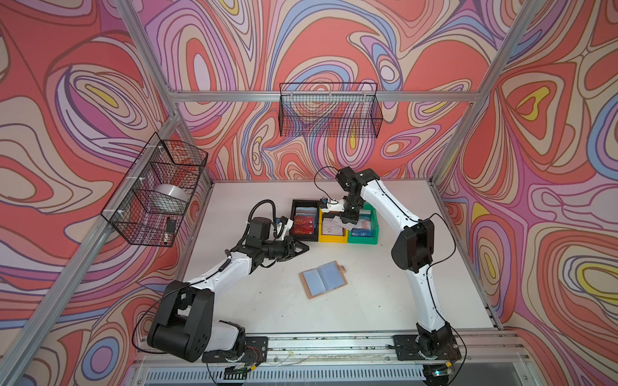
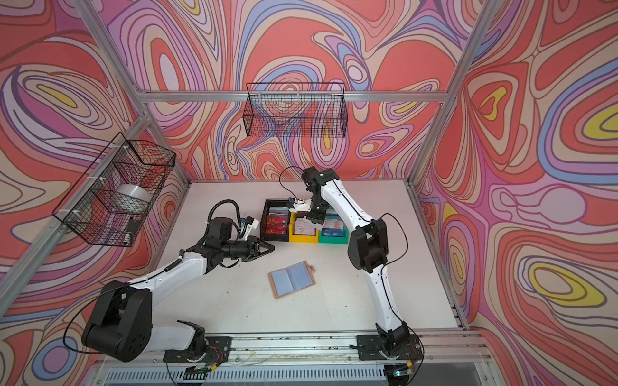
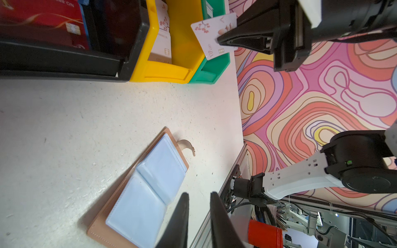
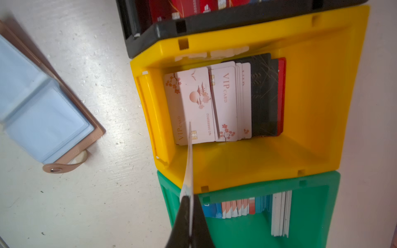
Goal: Take the credit cards out of the card holder
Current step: Place the credit card in the storage box.
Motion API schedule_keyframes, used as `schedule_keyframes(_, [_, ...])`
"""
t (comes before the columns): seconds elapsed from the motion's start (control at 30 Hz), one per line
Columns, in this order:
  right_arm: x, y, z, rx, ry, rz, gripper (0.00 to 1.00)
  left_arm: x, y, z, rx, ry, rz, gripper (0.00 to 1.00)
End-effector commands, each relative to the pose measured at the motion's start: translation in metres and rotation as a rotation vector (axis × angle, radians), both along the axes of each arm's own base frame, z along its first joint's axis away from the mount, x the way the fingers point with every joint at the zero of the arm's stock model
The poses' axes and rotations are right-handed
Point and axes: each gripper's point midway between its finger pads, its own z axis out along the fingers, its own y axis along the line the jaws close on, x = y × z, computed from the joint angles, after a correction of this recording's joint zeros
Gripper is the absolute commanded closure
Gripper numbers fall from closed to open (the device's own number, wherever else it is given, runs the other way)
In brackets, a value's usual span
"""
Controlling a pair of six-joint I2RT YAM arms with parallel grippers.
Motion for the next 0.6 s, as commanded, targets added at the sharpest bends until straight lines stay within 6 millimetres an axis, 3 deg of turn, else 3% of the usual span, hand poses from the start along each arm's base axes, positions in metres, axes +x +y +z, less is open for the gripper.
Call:
schedule_keyframes(0.0, [0.009, 0.006, -0.007, -0.043, -0.063, 0.112, 1.0, 0.005, 0.003, 0.002, 0.01, -0.007, 0.013, 0.78])
schedule_keyframes(0.2, [0.016, 0.015, -0.002, -0.04, -0.115, 0.192, 1.0, 0.005, 0.003, 0.003, -0.006, -0.005, 0.02, 0.78])
schedule_keyframes(0.57, [0.029, 0.019, -0.023, -0.068, -0.133, 0.281, 1.0, 0.007, 0.006, 0.004, -0.002, -0.008, 0.041, 0.78])
